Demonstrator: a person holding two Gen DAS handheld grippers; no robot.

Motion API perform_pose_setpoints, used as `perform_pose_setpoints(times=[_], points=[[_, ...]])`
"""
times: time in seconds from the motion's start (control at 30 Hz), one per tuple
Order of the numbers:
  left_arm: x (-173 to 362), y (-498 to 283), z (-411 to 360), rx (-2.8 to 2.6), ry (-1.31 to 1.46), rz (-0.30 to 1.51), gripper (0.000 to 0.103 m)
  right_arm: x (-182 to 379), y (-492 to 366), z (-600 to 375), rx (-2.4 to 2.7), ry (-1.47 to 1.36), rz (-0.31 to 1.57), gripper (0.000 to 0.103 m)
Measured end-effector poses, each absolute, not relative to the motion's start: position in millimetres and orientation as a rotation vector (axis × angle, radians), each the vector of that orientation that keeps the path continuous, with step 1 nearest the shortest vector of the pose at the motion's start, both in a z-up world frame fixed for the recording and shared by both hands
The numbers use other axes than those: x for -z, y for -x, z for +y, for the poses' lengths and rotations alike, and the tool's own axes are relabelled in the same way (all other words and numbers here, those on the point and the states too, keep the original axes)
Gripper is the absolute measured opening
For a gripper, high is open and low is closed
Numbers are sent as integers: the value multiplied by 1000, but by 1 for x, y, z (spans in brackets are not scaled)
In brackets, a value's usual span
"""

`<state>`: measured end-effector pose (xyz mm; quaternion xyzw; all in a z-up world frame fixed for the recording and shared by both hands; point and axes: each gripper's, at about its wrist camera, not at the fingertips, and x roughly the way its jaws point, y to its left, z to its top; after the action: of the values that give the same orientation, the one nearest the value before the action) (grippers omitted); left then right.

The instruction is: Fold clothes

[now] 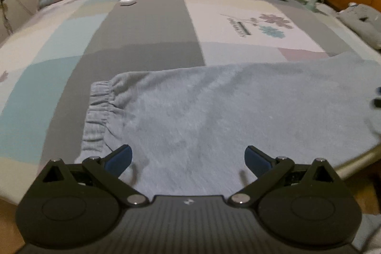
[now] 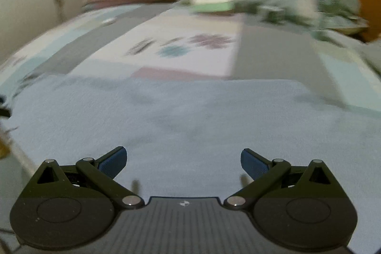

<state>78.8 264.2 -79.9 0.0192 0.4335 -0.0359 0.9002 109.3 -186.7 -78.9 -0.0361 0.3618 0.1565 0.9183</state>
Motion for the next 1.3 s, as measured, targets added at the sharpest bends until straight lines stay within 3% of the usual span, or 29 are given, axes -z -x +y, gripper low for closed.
perform_pose_setpoints(times=[0.33,0.73,1.03,1.3], points=[[105,-92,271,-17,3,968,101,96,-81,-323,-35,-59,807,103],[63,-103,218,-22,-121,900,101,103,-64,-380,49,68,731,103],[57,-98,196,-17,-130,899,101,80,-37,-359,-64,16,603,103],[59,-100,207,-37,-95,898,101,111,-44,-298,-233,166,683,103]])
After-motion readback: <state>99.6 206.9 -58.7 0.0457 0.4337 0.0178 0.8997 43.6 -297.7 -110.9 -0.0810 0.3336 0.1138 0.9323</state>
